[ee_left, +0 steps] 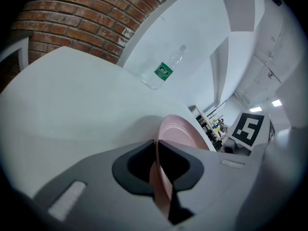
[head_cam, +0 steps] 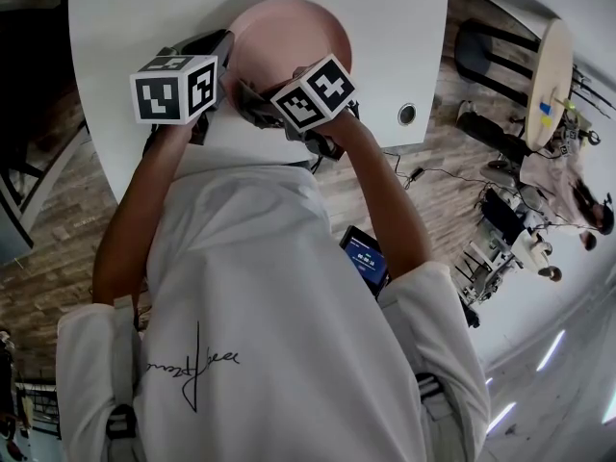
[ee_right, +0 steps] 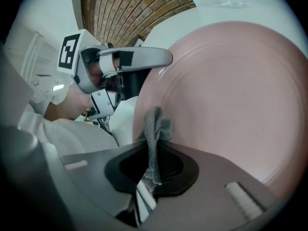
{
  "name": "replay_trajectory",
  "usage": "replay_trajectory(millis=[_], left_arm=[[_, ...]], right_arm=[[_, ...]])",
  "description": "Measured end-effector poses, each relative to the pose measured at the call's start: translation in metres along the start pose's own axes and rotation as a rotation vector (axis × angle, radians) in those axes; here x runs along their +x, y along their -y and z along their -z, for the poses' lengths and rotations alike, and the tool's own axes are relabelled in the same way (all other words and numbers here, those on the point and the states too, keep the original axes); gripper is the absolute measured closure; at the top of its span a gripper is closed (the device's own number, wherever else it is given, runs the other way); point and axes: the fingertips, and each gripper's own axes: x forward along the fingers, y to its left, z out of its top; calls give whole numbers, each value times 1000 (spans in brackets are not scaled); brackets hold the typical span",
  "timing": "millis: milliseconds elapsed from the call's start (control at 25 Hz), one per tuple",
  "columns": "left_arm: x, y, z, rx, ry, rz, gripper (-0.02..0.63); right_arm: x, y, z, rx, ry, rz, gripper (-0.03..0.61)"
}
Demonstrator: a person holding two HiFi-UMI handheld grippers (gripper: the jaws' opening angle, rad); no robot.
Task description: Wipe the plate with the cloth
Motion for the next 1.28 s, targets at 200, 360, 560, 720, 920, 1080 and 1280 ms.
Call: replay_trajectory(millis=[200,360,560,720,920,1080,1280], left_arm=[[1,1,0,1,0,1,572],[1,1,3,-4,-9,4,572],[1,1,1,11,-1,-4,572],[1,1,2,5,-1,-1,572],[0,1,1,6,-2,0,572],[0,1,1,7,-2,2,572],[0,1,2,7,-2,3,572]], right_arm=[[-5,6,16,-35,-57,34,545],[-9,11,26,-75,-112,70,545],[-14,18,36,-130,-183,107,545],[-19,24,44,-178,-241,133,545],[-29,35,54,-229,-334,194,545],[-36,43,59,-281,-403,252,545],[-39,48,62,-300,-442,279,545]])
